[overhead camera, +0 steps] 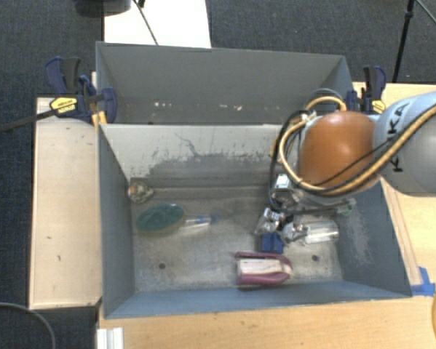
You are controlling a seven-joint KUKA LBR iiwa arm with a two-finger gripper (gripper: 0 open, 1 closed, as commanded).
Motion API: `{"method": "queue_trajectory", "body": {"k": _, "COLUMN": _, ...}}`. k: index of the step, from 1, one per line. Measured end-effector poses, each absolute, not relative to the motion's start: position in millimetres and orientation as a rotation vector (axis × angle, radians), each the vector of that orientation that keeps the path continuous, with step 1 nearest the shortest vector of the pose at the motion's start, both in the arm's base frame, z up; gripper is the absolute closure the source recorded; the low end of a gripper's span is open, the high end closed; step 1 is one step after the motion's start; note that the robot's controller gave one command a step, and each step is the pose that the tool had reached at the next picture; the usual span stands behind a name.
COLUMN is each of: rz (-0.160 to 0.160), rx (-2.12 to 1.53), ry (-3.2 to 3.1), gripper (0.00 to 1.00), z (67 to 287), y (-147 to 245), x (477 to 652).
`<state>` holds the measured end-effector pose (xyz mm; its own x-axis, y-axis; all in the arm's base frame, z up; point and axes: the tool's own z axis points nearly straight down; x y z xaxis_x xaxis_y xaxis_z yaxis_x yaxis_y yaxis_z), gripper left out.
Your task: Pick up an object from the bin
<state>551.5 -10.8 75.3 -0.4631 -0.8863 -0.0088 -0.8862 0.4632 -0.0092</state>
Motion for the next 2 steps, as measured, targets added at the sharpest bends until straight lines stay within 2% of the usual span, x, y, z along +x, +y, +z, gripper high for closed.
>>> {"method": "queue_trajectory", "body": {"k": 1, "rz": -0.007, "rx": -1.614, "ry": 2.685, "gripper": 1.0, "z": 150, "y": -10, "x": 554.2}}
{"method": "queue_trajectory", "body": {"k": 2, "rz": -0.002, "rx": -1.604, "ry": 2.695, "gripper": 1.0, "z": 168, "y": -10, "x": 555.4}}
